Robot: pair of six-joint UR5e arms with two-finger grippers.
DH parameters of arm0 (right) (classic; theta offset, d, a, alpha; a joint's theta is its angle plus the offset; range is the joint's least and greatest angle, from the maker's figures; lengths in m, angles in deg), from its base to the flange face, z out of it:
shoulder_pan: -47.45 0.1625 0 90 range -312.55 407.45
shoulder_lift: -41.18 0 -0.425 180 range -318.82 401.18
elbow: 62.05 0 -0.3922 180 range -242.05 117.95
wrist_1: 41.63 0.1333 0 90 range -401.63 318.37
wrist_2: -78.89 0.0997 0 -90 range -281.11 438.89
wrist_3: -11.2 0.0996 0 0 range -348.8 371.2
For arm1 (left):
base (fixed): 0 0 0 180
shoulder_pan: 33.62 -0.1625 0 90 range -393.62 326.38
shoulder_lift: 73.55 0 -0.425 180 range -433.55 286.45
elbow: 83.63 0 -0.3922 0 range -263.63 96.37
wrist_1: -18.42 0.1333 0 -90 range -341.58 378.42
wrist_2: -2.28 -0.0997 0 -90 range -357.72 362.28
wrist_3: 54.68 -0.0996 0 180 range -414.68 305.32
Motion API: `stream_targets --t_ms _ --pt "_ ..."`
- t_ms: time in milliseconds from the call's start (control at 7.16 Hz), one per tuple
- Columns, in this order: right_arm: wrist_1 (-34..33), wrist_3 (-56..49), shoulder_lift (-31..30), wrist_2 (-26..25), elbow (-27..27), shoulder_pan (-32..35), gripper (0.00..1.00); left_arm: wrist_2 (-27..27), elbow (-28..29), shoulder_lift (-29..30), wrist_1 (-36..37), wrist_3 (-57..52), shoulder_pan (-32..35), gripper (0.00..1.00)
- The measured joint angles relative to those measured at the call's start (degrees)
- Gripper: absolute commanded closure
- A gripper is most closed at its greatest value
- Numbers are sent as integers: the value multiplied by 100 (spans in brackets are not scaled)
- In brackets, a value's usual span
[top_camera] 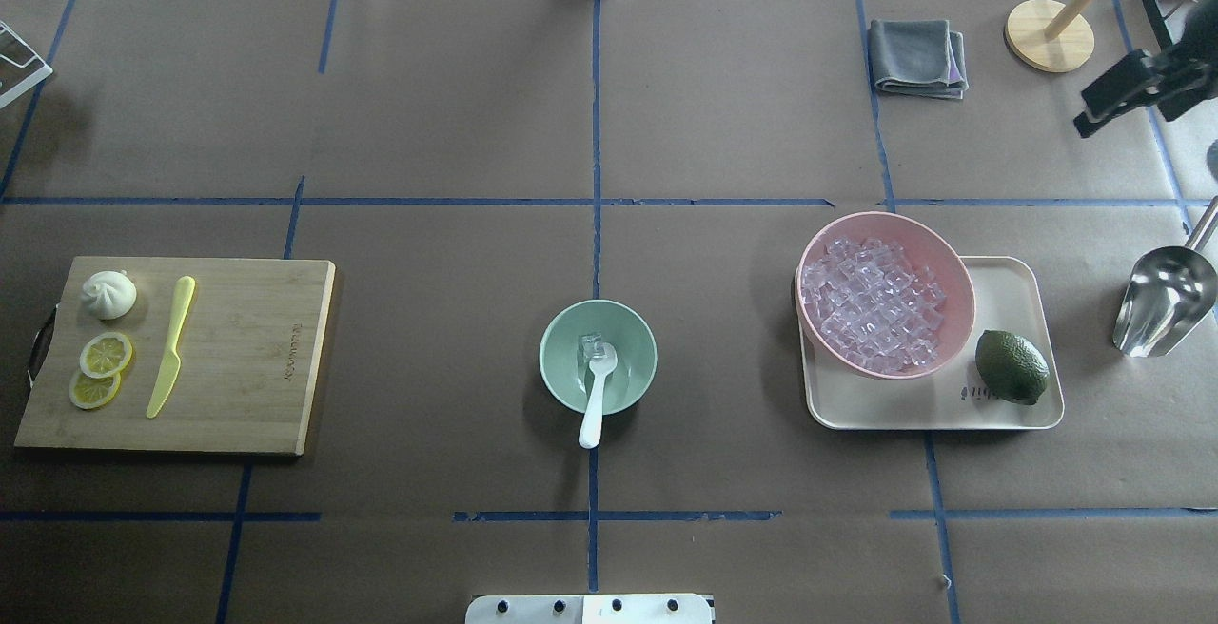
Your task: Put spoon and ice into bowl
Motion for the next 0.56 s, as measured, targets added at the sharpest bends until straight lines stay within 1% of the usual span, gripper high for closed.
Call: stream_targets --t_ms 279,559 --pt "6 -1341 -452 288 549 790 0 -26 18 -37 -83 197 -275 0" --pt "16 -2310 -633 517 1342 1513 0 -39 -25 -42 -91 276 -371 0"
